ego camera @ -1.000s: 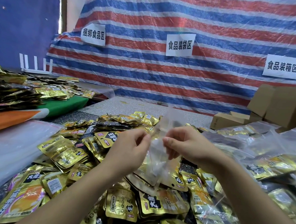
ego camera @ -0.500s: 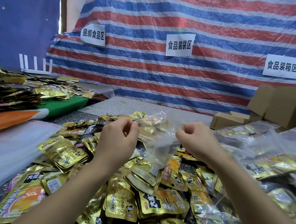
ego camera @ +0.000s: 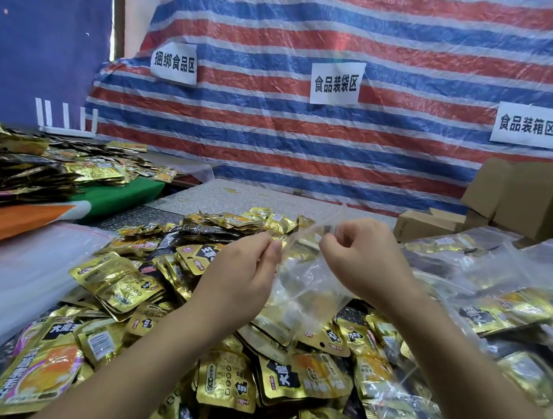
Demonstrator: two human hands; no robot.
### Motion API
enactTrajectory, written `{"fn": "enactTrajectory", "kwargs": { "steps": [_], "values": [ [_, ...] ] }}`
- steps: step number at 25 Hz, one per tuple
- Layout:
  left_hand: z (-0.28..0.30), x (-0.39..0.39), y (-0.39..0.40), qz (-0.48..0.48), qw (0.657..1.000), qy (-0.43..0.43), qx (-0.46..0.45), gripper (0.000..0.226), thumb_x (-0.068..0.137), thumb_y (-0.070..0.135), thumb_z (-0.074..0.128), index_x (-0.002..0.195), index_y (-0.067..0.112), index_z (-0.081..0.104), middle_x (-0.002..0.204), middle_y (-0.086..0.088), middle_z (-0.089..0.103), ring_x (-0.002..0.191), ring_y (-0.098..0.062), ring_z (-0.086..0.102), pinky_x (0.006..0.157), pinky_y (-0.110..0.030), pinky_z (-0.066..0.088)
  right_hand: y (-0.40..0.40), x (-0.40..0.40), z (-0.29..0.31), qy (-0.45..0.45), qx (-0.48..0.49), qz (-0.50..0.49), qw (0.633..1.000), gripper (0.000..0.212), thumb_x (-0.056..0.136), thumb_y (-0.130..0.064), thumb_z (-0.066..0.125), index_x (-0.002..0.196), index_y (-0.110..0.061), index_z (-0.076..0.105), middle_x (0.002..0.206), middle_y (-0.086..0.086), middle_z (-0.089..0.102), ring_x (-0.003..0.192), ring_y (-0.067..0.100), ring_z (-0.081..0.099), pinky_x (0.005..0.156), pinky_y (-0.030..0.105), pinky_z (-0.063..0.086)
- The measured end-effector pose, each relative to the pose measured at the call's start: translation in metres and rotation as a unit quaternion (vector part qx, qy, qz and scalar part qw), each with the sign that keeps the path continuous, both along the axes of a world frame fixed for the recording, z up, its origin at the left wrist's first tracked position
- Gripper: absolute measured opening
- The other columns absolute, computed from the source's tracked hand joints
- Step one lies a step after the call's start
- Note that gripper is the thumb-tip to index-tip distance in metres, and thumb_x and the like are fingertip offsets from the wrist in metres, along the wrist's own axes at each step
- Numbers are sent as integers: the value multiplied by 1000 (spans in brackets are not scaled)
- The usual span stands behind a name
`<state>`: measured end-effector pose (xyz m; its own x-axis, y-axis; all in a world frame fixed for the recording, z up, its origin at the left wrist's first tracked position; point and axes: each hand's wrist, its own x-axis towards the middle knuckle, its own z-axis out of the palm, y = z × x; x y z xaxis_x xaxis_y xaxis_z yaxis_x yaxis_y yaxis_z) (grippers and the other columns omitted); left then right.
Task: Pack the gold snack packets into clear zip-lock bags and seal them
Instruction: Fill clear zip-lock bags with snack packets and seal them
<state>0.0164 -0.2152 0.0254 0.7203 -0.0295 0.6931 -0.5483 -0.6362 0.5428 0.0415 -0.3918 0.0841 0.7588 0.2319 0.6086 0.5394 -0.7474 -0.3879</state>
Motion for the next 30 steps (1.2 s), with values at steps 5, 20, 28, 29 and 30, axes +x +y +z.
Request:
{"fn": "enactTrajectory", "kwargs": {
  "steps": [5, 20, 28, 29, 30],
  "values": [
    [0, -17, -8, -39, 998, 28, 49, 81, 71, 94, 19, 136, 49, 34, 113, 32, 49, 84, 6, 58, 71, -25, 50, -3, 3, 2, 8, 103, -47, 994, 36, 82, -16, 58, 52, 0, 47, 49, 18, 45, 46, 19, 40, 48, 40, 36],
    [2, -8, -1, 37, 994, -107, -5, 16, 97, 30, 56, 90, 17, 61, 68, 11, 57, 54, -9, 52, 46, -17, 35, -15, 11, 10, 237, 241, 5, 941, 35, 96, -22, 51, 64, -8, 47, 36, -3, 46, 43, 15, 61, 47, 25, 53],
    [8, 3, 15, 80, 984, -76, -140, 22, 101, 34, 45, 92, 17, 56, 78, -2, 66, 69, -22, 66, 53, -50, 52, -24, 34, -11, 158, 129, -60, 977, 51, 100, -29, 39, 54, -13, 53, 48, 2, 52, 39, 13, 51, 56, 33, 46],
    [8, 4, 15, 82, 984, -66, -144, 21, 102, 34, 45, 91, 20, 56, 79, 0, 66, 71, -23, 67, 53, -52, 52, -26, 41, -21, 172, 23, -83, 981, 45, 100, -30, 42, 61, -12, 54, 53, 1, 52, 43, 14, 49, 54, 33, 43],
    [8, 5, 16, 85, 984, -60, -145, 20, 102, 34, 44, 90, 22, 55, 79, 1, 66, 72, -22, 67, 53, -51, 52, -28, 47, -33, 192, -77, -98, 974, 41, 100, -32, 44, 66, -12, 55, 58, 1, 54, 48, 15, 49, 52, 32, 42]
  ]
}}
